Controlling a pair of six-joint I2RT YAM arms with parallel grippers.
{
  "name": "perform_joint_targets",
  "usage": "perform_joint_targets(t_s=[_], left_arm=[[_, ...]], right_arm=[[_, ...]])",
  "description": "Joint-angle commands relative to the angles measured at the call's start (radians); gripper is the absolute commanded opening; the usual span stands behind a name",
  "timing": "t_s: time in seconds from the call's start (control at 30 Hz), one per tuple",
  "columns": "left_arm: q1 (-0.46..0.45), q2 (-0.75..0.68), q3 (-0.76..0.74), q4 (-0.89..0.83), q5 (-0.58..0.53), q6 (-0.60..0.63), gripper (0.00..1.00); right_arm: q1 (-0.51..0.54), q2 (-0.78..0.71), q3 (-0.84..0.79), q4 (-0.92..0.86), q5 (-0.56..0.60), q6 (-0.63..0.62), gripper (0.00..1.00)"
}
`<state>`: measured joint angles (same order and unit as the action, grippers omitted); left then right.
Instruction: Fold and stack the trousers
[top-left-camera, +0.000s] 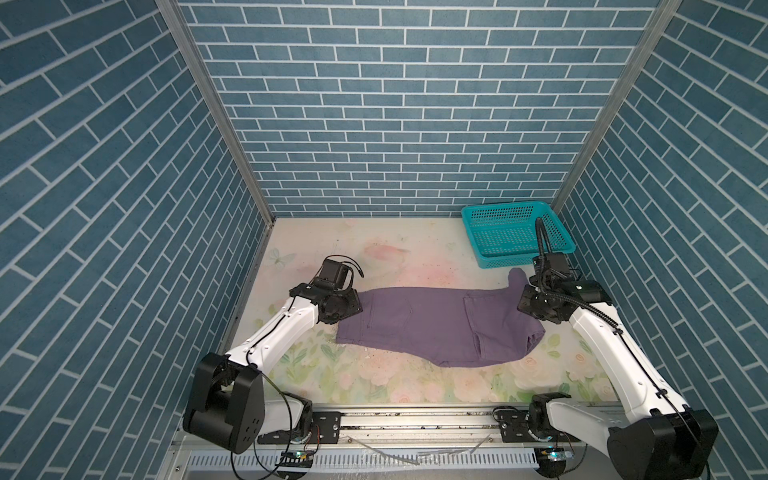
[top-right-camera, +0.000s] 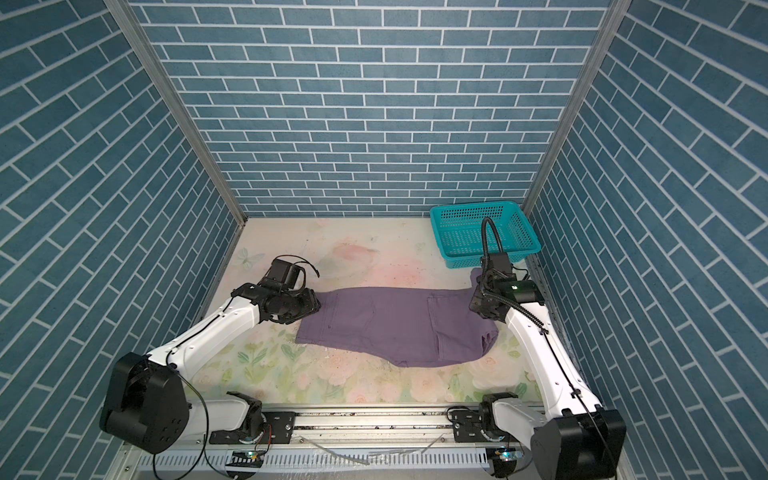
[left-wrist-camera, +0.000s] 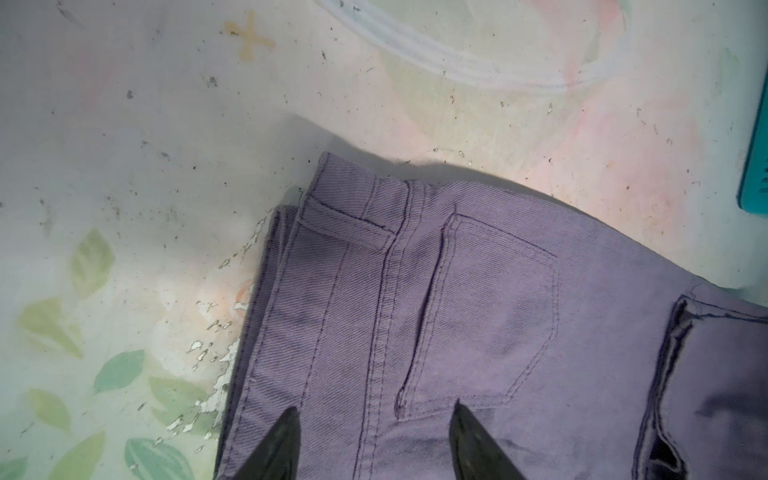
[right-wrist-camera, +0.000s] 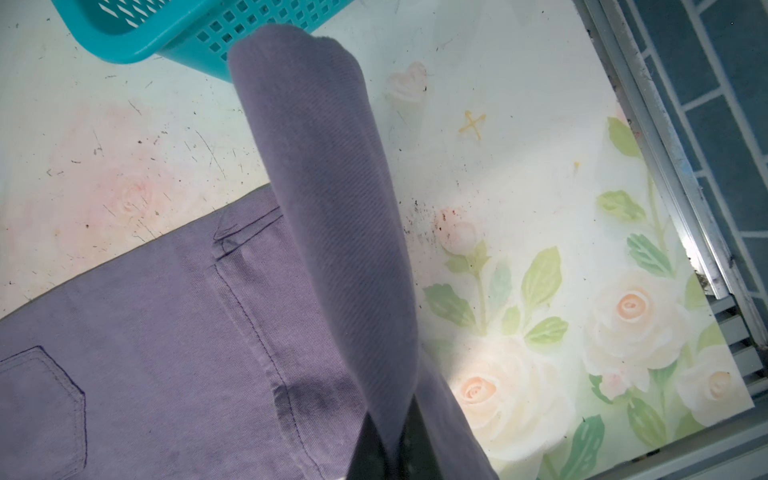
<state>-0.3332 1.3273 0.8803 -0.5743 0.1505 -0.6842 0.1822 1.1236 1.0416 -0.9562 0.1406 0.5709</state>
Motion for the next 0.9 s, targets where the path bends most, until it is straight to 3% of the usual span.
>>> perform_joint_targets(t_s=[0.0,0.27,0.4,0.7,0.87], left_arm=[[0.005,0.008,-0.013,0.015,-0.017,0.003,0.59],[-0.016,0.042,-0.014,0.026,-0.039,0.012,0.6],[-0.016,0.122,-0.041,0.073,-0.08,0.011,0.69],[-0.016,0.261,-0.037,0.126,-0.088,-0.009,0.74],[-0.017,0.291,-0.045,0.126,-0.119,0.002,0.69]], right_arm=[[-0.004,-0.017,-0.027,0.021,-0.022,0.007,0.0],[-0.041,-0.018,-0.031,0.003,0.045,-0.008,0.0],[-0.14,-0.053,-0.085,0.033,-0.028,-0.026,0.0],[-0.234,-0.078,-0.163,0.065,-0.111,-0.031,0.0],[-0.26,-0.068,-0.196,0.097,-0.145,-0.026,0.0]])
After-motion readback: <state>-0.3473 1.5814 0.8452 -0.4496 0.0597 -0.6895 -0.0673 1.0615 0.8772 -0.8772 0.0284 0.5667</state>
